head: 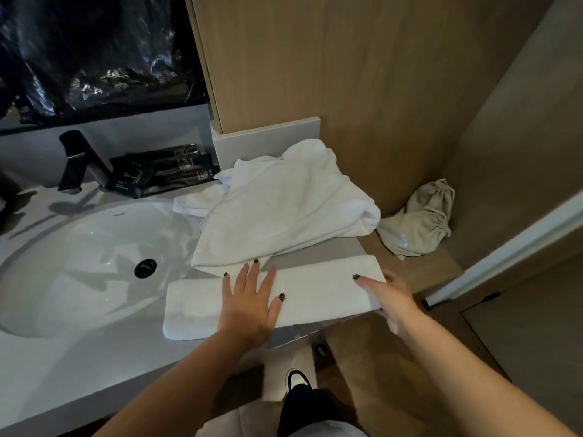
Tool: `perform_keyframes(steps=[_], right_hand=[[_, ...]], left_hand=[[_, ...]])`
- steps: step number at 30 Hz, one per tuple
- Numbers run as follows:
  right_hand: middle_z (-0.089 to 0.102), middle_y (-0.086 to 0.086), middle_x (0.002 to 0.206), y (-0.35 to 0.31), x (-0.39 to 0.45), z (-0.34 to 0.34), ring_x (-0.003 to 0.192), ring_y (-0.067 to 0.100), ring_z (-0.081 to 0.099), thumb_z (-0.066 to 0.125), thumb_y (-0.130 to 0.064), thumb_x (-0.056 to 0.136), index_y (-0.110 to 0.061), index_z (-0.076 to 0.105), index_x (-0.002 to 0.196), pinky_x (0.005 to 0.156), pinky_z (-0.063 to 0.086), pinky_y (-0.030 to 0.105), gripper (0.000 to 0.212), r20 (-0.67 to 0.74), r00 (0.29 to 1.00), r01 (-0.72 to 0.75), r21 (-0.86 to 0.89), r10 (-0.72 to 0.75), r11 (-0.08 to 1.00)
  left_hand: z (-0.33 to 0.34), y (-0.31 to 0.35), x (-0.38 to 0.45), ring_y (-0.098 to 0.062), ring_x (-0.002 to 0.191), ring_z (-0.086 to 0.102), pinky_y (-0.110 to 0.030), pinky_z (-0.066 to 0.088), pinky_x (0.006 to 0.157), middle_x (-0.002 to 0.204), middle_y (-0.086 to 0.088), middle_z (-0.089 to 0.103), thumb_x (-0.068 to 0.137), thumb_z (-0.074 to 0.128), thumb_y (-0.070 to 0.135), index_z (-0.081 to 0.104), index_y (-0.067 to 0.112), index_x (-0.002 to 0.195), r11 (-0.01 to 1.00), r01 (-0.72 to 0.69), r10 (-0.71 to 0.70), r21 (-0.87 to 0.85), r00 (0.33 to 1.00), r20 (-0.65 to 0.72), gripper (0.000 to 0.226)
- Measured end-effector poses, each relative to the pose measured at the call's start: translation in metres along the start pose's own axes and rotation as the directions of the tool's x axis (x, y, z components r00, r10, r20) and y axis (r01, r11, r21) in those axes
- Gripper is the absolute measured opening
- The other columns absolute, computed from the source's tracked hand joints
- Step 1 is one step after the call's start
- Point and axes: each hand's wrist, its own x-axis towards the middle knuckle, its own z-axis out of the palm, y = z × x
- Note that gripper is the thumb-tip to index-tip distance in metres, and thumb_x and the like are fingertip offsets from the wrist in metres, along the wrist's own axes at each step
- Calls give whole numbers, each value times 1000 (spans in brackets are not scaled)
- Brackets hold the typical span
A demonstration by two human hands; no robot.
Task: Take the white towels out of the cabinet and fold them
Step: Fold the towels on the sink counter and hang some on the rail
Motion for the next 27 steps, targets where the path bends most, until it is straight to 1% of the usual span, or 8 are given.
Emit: perform_keyframes(steps=[2, 5, 9, 12, 16, 20, 24, 27], right_hand=[[66, 5, 111, 5, -15, 0, 99, 25, 66, 83, -14, 76, -21, 54, 127, 81, 58, 41, 58, -7, 996, 90, 48, -90, 995], [62, -6, 115, -16, -44, 4, 101, 14, 61, 85, -15, 74, -34, 57, 119, 68, 56, 25, 56, 37, 961, 274, 48, -275, 961], [57, -15, 124, -68, -95, 7, 112, 6, 54, 83, -20, 75, -39, 57, 125, 84, 51, 23, 59, 252, 800, 582, -103, -545, 807], [62, -24, 115, -106, -137, 3, 105, -2, 59, 81, -15, 77, -43, 60, 117, 79, 51, 15, 53, 374, 644, 748, -124, -668, 652], [69, -13, 110, -140, -178, -12, 103, 6, 64, 78, -5, 78, -31, 67, 116, 81, 55, 22, 47, 403, 530, 829, -62, -746, 556], [72, -9, 107, -162, -206, -35, 99, 9, 66, 84, -13, 73, -30, 72, 110, 75, 52, 18, 43, 373, 495, 841, 20, -785, 540], [75, 2, 106, -188, -230, -63, 103, 19, 69, 84, -25, 64, -22, 67, 114, 86, 55, 29, 53, 271, 447, 860, 134, -853, 493], [75, 5, 106, -205, -244, -85, 103, 24, 69, 88, -20, 66, -20, 69, 110, 90, 55, 38, 47, 229, 396, 881, 178, -889, 438]], left_hand=[[-4, 4, 4, -24, 153, 3, -54, 0, 121, 166, -5, 5, 101, 21, 55, 17, 31, 157, 992, 73, -63, -105, 993, 95, 62], [-23, 17, 5, -18, 151, 14, -47, 1, 122, 164, 2, 19, 98, 38, 58, 32, 32, 151, 902, 188, -146, -390, 980, 136, 59], [-66, 40, -12, -16, 137, 41, -44, 30, 118, 149, 9, 43, 78, 64, 66, 38, 33, 146, 477, 110, 52, -872, 987, 153, 80], [-103, 56, -18, -13, 129, 46, -35, 43, 109, 142, 12, 45, 84, 68, 56, 37, 36, 143, 439, -7, 67, -899, 997, 25, 70], [-151, 74, -31, 4, 100, 58, -2, 47, 69, 111, 33, 54, 74, 65, 61, 50, 47, 114, 370, -158, 110, -915, 986, -126, 45], [-179, 98, -44, 11, 91, 64, -5, 48, 67, 99, 30, 70, 74, 69, 60, 62, 43, 106, 253, -265, 150, -931, 961, -233, 37], [-194, 136, -56, 0, 97, 69, -12, 52, 72, 105, 20, 73, 78, 72, 50, 67, 32, 111, 100, -297, 203, -949, 940, -273, 38], [-215, 168, -61, -8, 99, 71, -19, 56, 76, 107, 11, 75, 76, 80, 47, 71, 30, 106, 3, -290, 203, -957, 937, -284, 36]])
